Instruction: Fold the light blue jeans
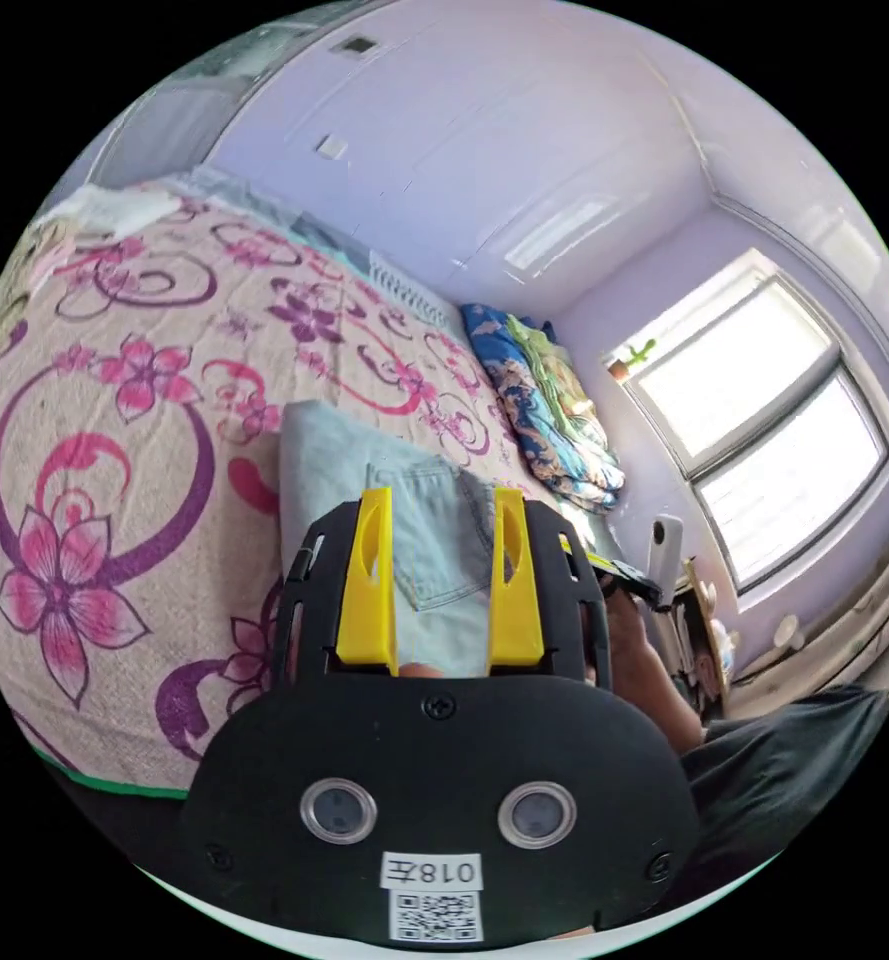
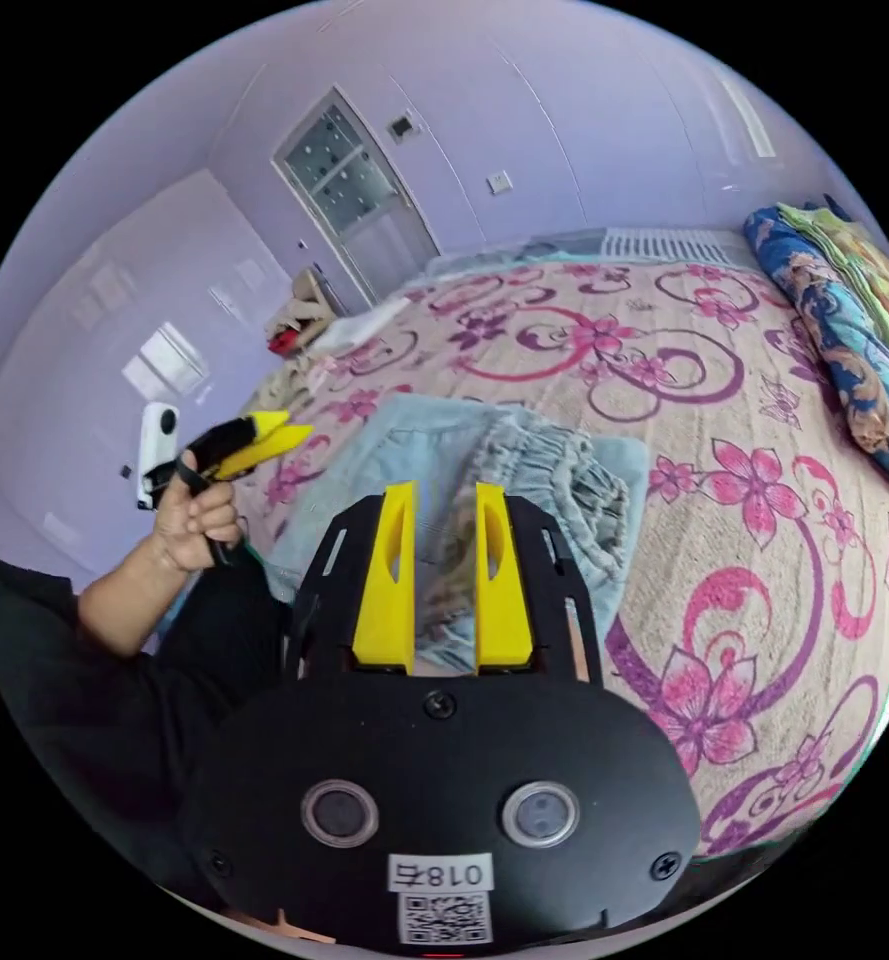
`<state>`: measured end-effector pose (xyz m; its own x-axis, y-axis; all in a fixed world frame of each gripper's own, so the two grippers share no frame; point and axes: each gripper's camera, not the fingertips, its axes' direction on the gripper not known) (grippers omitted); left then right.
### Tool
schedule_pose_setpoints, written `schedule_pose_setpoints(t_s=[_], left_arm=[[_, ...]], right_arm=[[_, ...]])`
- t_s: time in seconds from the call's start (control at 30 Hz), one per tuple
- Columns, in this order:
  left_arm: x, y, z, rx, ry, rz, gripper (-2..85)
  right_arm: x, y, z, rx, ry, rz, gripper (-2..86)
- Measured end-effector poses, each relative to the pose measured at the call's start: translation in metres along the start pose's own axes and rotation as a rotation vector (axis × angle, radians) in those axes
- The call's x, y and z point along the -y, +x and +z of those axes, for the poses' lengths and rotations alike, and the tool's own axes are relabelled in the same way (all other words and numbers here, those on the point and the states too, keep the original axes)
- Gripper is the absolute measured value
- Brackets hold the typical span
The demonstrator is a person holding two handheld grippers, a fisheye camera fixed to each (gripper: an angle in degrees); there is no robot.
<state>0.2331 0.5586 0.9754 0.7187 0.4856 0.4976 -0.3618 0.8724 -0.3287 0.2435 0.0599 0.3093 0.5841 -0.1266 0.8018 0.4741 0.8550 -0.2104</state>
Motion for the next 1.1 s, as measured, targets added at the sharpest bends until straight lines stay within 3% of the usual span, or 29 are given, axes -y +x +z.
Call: schedule_pose_setpoints(t_s=[0.03,0.1,0.2,0.33,0.5,0.57,0.63,0.7,0.83,1.1], left_arm=[[0.006,-0.031,0.004,-0.003,-0.049,-0.074,15.4],[0.011,-0.066,0.007,-0.008,-0.112,-0.142,16.1],[0.023,-0.094,-0.002,-0.037,-0.107,-0.149,17.1],[0.057,-0.114,-0.008,0.027,-0.113,-0.081,19.6],[0.074,-0.151,0.036,-0.067,-0.278,-0.128,21.7],[0.074,-0.152,0.046,-0.022,-0.307,-0.103,19.5],[0.075,-0.151,0.049,0.019,-0.329,-0.075,14.9],[0.072,-0.152,0.056,-0.056,-0.372,-0.06,10.3],[0.06,-0.134,0.057,0.045,-0.333,0.01,4.1],[0.026,-0.082,0.009,0.094,-0.173,0.19,2.1]], right_arm=[[-0.003,0.007,0.012,-0.093,-0.065,-0.005,4.0],[-0.011,0.021,0.007,-0.079,-0.055,0.041,4.1],[-0.005,0.035,-0.025,0.134,0.008,0.086,11.2],[0.02,0.053,-0.064,0.035,0.126,0.117,20.1],[0.047,0.111,-0.016,0.21,-0.076,0.244,26.2],[0.047,0.121,0.005,0.269,-0.171,0.284,25.6],[0.042,0.123,0.002,0.311,-0.137,0.321,21.3],[0.041,0.121,-0.001,0.383,-0.128,0.329,16.9],[0.049,0.098,-0.012,0.288,-0.119,0.258,9.6],[0.077,0.024,-0.054,0.155,-0.016,0.071,8.1]])
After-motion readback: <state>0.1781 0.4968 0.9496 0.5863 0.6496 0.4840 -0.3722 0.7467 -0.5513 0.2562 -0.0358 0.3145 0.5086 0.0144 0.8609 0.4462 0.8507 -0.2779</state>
